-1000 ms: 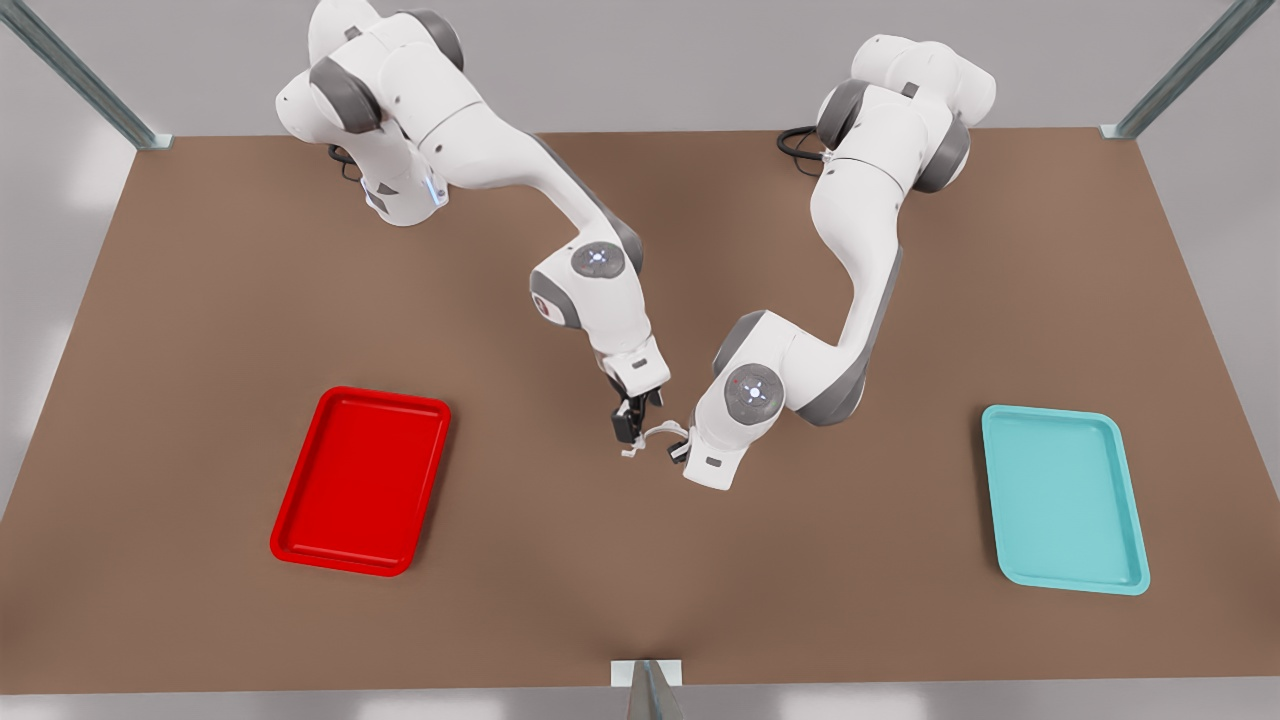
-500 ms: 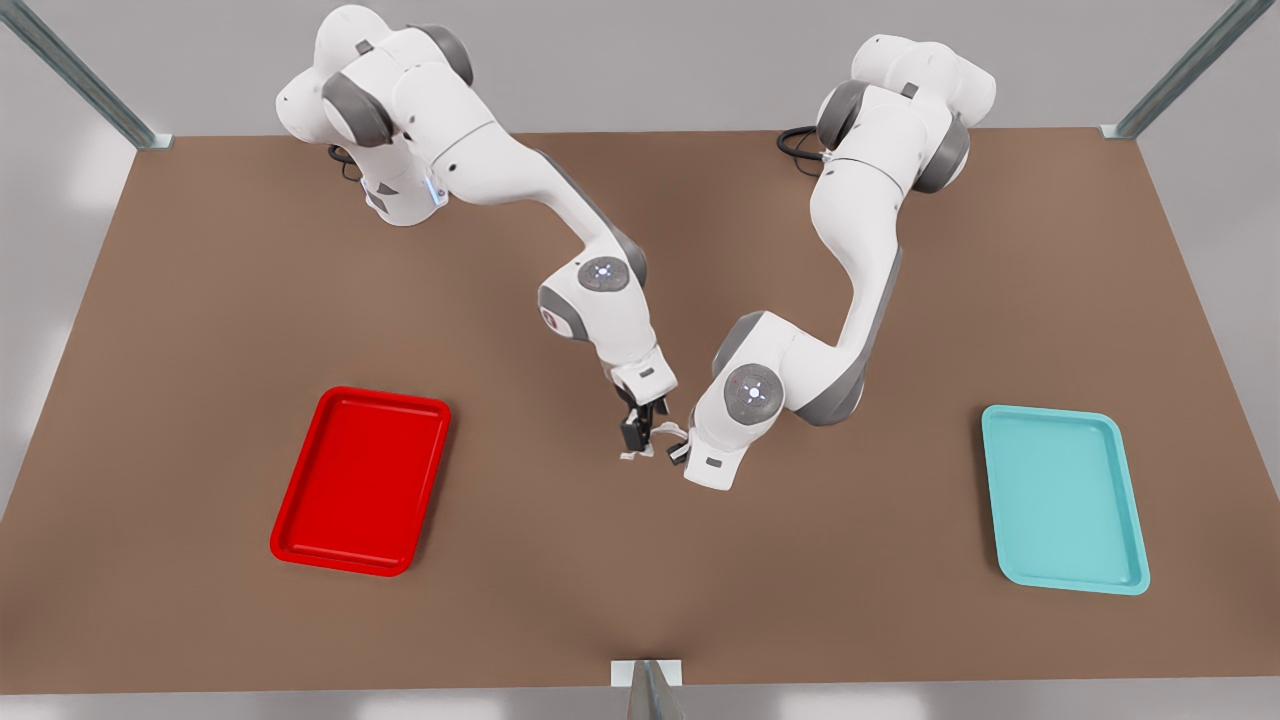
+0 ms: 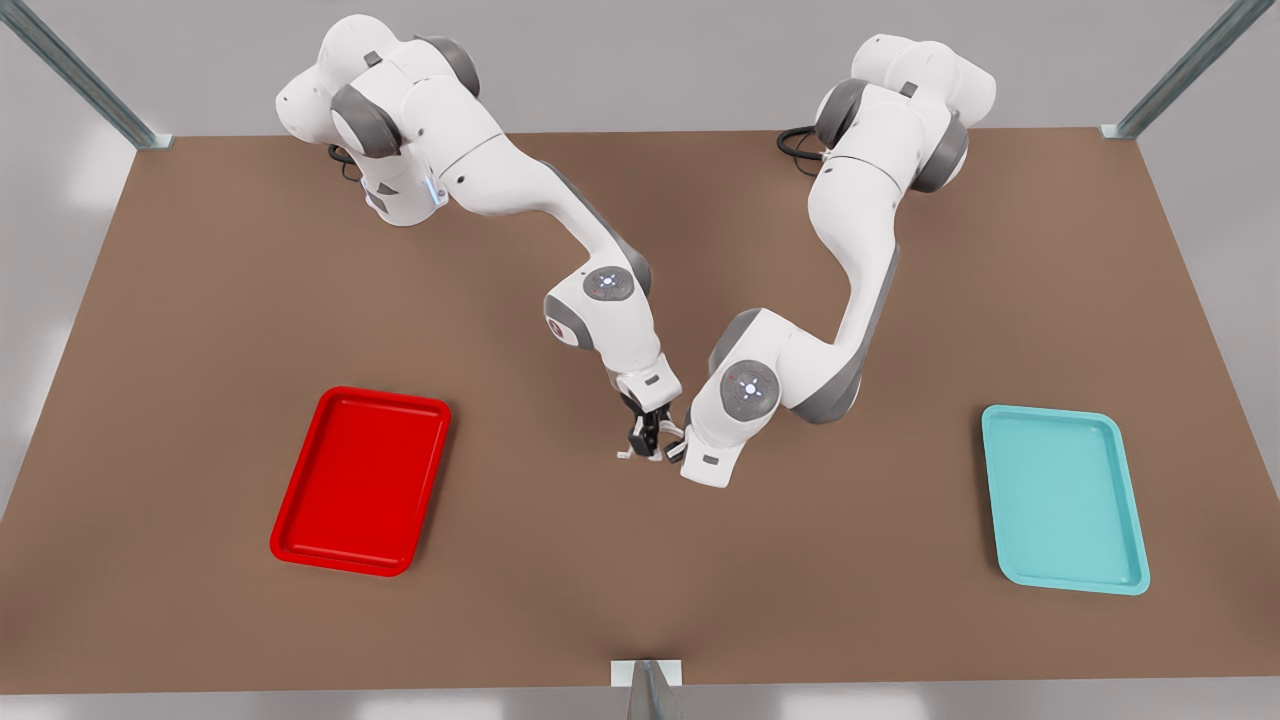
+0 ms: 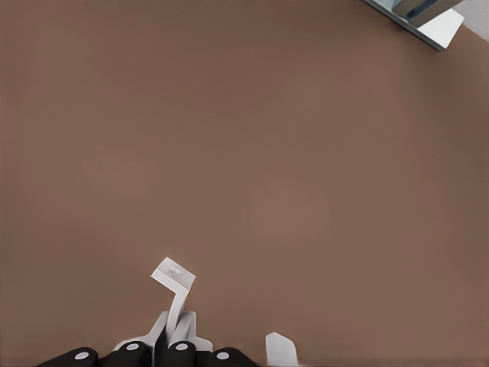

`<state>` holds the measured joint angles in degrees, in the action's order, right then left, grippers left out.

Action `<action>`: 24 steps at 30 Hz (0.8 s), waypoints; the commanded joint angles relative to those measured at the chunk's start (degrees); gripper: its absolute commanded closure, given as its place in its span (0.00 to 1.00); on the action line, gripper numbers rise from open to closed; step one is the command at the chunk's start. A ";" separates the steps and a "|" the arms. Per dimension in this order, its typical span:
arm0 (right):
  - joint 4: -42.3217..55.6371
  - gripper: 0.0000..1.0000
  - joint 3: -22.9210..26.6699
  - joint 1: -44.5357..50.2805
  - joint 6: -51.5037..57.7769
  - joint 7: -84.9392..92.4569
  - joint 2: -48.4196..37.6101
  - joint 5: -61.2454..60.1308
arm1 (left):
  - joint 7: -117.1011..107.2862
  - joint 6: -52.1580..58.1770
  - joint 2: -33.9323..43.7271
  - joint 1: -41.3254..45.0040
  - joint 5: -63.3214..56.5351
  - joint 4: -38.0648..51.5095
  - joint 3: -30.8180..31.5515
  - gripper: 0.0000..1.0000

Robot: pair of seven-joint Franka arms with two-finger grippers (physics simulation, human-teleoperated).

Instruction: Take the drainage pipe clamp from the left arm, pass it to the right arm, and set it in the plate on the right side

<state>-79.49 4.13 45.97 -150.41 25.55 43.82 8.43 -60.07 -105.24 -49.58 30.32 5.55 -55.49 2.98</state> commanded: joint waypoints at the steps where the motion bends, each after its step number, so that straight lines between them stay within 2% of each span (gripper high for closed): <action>1: 0.04 0.74 0.00 0.00 -0.05 1.09 -0.14 -0.17 | -0.67 0.04 0.10 0.00 0.08 0.03 0.01 0.79; 2: 0.04 0.79 0.00 -0.09 -0.05 1.00 -0.14 -0.17 | -0.67 0.13 0.18 0.00 0.08 0.03 0.01 0.79; 3: -0.05 0.79 0.00 -0.18 -0.05 0.82 -0.14 -0.26 | -0.67 0.04 0.10 0.00 -0.01 0.03 -0.08 0.00; 15: -0.14 0.79 0.18 -0.79 0.30 0.38 -0.05 -0.26 | -9.37 0.57 1.15 -0.79 2.80 0.99 -0.52 0.00; 16: -0.14 0.79 0.18 -0.79 0.21 0.47 0.04 -0.35 | -9.28 1.36 1.94 -1.49 2.98 1.17 -0.52 0.00; 17: -0.14 0.79 0.18 -1.15 0.21 0.47 0.13 -0.35 | -8.58 6.80 4.49 -4.65 2.89 1.17 -0.35 0.00; 19: -0.66 0.79 0.18 -3.52 0.12 0.82 0.30 -0.17 | 14.25 24.99 11.26 -15.63 2.37 1.17 -0.35 0.00; 20: -2.59 0.79 0.18 -5.36 0.30 0.91 -0.13 -0.17 | 27.09 30.00 14.51 -20.82 -0.88 1.17 -0.26 0.00; 22: -8.83 0.79 0.09 -8.09 1.00 0.91 -4.61 -0.17 | 48.87 37.47 15.56 -27.67 -6.68 1.17 -0.35 0.00; 24: -13.49 0.79 0.09 -11.86 4.78 0.82 -9.01 -0.17 | 68.50 41.87 19.42 -30.41 -9.67 1.08 0.00 0.00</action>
<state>-91.45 4.22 35.07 -148.59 26.57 36.16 8.09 -48.04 -80.72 -29.42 1.01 0.50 -57.92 2.83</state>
